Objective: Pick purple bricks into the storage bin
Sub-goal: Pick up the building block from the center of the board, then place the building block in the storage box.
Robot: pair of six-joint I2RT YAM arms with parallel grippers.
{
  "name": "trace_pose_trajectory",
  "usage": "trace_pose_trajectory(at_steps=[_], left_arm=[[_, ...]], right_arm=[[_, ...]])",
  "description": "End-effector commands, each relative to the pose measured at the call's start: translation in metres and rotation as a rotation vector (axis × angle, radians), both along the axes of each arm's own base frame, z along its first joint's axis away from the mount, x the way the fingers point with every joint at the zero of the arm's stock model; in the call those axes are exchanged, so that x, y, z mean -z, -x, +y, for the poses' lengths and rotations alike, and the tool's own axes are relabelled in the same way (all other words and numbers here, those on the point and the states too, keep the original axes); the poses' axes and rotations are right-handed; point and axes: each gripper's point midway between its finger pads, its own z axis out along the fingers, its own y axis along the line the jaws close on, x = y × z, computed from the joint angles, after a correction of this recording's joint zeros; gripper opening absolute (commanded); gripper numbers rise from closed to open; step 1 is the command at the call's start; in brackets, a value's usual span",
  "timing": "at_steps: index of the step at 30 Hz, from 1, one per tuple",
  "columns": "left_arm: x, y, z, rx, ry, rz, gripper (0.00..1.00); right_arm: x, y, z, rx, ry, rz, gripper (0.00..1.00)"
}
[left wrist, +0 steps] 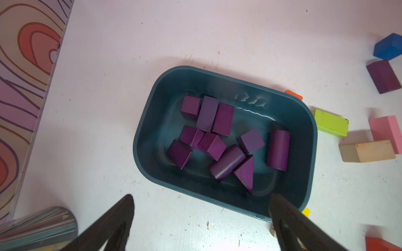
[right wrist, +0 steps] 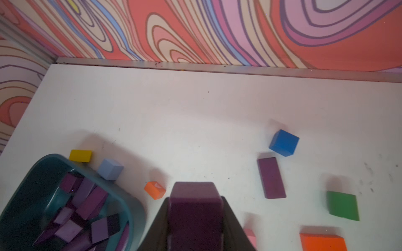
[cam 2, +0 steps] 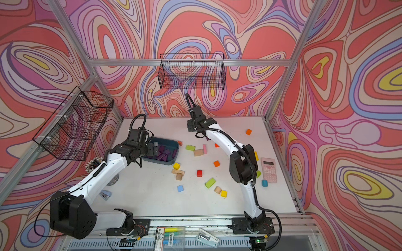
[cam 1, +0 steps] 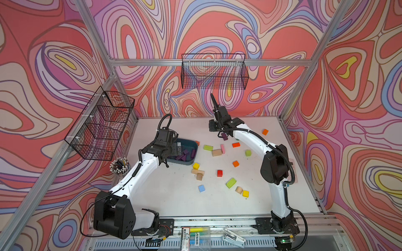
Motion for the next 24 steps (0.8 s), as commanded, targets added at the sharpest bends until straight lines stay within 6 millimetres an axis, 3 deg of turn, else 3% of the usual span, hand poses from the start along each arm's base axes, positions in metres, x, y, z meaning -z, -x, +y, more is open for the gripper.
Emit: trace_pose_trajectory(at_steps=[1,11,24], left_arm=[[-0.002,-0.002,0.003,-0.027,0.041,-0.008,1.0],[-0.011,-0.002,0.031,-0.129,0.08,-0.044,1.0],[-0.022,0.005,0.059,-0.245,0.036,-0.082,1.0]], right_arm=[[-0.023,0.014,0.024,-0.044,-0.057,-0.031,0.22],[-0.024,0.046,0.088,-0.149,-0.133,-0.029,0.23],[0.028,0.081,0.153,-0.199,-0.221,0.057,0.23]])
